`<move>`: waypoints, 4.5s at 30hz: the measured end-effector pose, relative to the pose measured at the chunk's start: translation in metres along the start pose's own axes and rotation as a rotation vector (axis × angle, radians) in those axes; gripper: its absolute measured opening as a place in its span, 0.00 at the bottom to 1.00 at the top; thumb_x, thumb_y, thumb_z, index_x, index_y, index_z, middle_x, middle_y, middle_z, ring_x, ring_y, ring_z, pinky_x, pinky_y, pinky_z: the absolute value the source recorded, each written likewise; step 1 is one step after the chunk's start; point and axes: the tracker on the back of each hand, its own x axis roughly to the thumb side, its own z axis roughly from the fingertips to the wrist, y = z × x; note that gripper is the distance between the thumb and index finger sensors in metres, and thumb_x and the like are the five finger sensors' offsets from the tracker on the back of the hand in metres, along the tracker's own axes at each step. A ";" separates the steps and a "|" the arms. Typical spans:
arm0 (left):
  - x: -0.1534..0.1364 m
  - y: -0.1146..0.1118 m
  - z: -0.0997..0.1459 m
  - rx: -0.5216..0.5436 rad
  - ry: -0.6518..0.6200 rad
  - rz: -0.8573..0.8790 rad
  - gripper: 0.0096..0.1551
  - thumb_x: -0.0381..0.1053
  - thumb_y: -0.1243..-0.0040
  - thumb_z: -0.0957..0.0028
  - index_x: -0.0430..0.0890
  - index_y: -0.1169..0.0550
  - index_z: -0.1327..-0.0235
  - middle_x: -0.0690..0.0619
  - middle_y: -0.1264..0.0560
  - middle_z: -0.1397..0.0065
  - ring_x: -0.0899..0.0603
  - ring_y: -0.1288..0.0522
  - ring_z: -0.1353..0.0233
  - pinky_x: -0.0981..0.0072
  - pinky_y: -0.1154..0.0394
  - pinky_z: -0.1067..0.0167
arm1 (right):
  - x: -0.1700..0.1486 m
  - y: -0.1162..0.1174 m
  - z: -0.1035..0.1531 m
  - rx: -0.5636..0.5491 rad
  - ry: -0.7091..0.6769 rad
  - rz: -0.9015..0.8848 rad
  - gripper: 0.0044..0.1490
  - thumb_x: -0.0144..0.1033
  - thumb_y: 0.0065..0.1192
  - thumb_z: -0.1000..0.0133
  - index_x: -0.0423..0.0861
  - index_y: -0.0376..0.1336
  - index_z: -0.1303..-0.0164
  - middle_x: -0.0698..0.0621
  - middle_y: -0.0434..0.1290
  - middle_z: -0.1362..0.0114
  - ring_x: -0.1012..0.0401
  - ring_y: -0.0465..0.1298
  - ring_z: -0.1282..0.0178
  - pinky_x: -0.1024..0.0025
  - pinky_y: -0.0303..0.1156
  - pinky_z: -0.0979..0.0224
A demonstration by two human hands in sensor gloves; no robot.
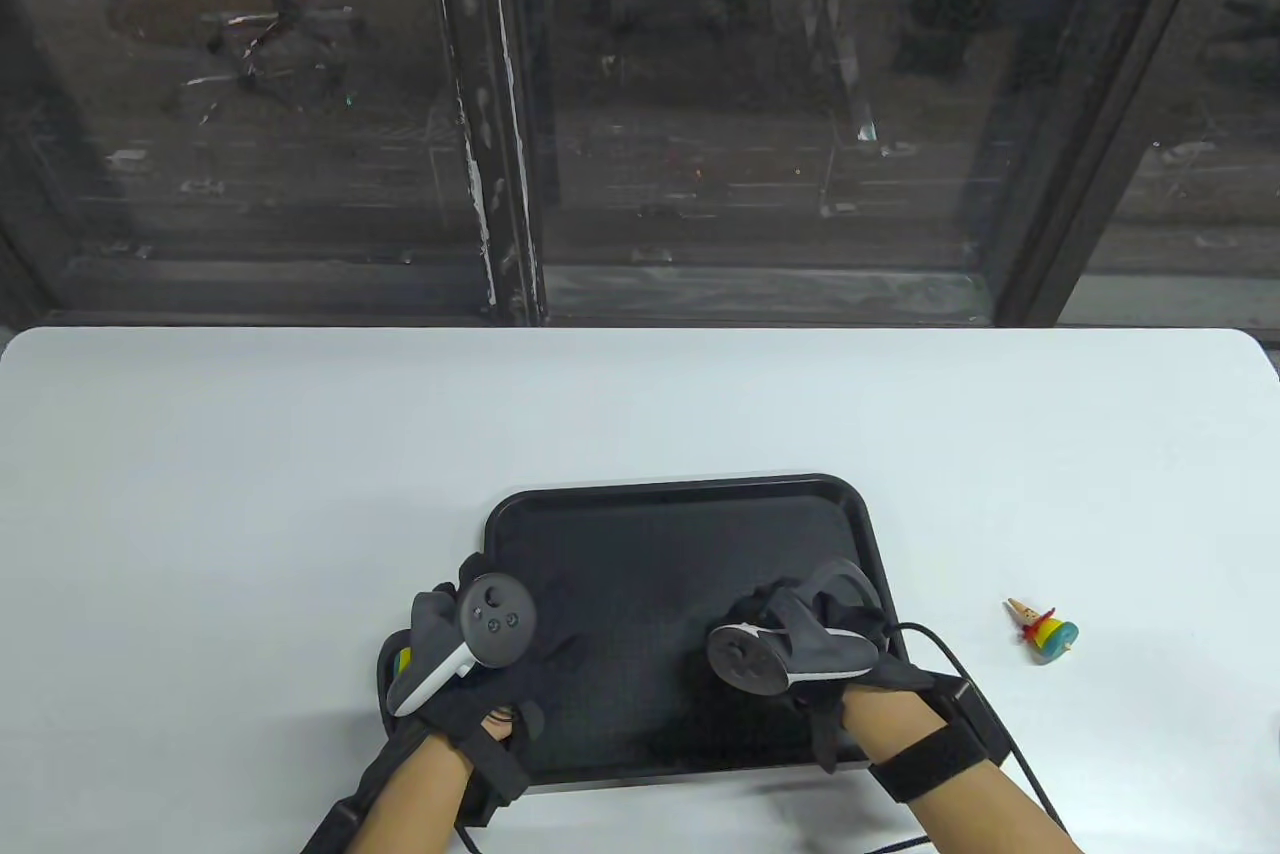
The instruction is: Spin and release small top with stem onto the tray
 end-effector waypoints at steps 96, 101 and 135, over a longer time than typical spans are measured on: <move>-0.094 -0.014 -0.009 -0.194 0.492 -0.141 0.41 0.60 0.25 0.63 0.77 0.29 0.34 0.60 0.44 0.09 0.43 0.37 0.15 0.43 0.35 0.18 | -0.156 0.026 0.166 0.198 0.954 -0.536 0.45 0.66 0.42 0.52 0.54 0.64 0.29 0.45 0.71 0.27 0.45 0.74 0.30 0.38 0.60 0.25; -0.085 -0.016 -0.012 -0.058 0.438 -0.307 0.31 0.57 0.31 0.57 0.77 0.25 0.39 0.68 0.28 0.21 0.52 0.21 0.32 0.54 0.22 0.27 | -0.164 0.031 0.173 0.174 0.984 -0.643 0.45 0.66 0.42 0.51 0.54 0.64 0.28 0.45 0.70 0.26 0.45 0.73 0.29 0.37 0.59 0.25; 0.049 -0.007 -0.004 0.340 -0.084 -0.730 0.37 0.71 0.56 0.68 0.56 0.07 0.73 0.61 0.04 0.71 0.52 0.06 0.62 0.49 0.17 0.39 | -0.135 0.018 0.149 0.164 0.779 -0.674 0.45 0.67 0.41 0.52 0.55 0.62 0.27 0.46 0.67 0.24 0.45 0.69 0.25 0.34 0.53 0.24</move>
